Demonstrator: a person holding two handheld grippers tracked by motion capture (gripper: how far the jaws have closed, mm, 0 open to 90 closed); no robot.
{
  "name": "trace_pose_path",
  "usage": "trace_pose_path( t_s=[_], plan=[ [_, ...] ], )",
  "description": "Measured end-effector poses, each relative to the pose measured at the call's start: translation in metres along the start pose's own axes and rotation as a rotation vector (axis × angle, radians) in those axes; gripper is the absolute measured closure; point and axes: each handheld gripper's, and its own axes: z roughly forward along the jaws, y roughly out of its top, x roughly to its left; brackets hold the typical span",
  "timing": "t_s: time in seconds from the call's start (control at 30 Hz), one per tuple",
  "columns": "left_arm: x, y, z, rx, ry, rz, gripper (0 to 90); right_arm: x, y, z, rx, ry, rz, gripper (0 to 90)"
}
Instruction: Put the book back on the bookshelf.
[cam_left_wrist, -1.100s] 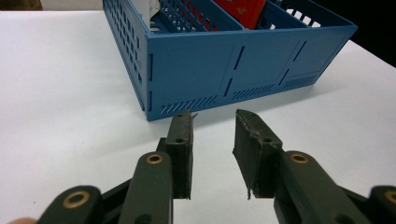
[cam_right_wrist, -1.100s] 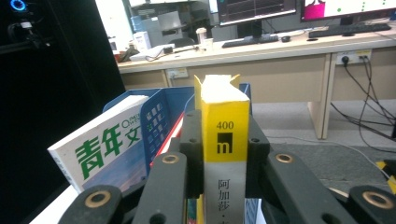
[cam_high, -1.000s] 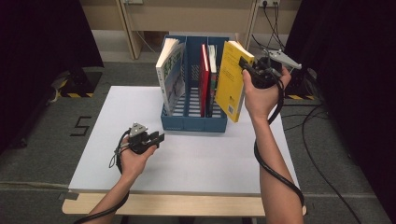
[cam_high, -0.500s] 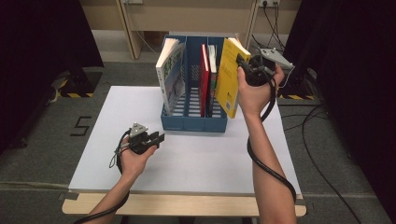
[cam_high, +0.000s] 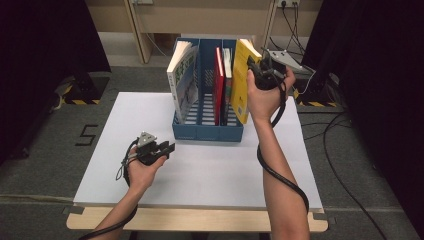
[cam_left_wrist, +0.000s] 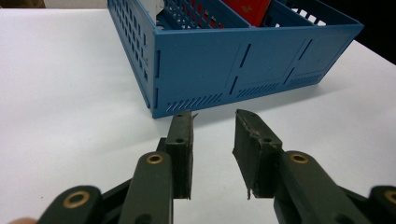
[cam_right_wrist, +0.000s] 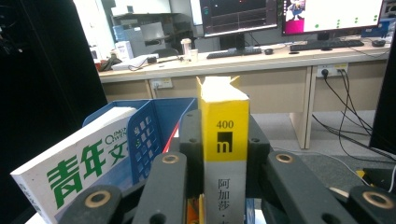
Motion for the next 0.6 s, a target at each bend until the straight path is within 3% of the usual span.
trace_pose_path(
  t_s=[0.6],
  plan=[
    [0.002, -0.001, -0.001, 0.001, 0.006, 0.000, 66.5, 0.005, -0.006, 0.018, 0.002, -0.011, -0.009, 76.5]
  ],
)
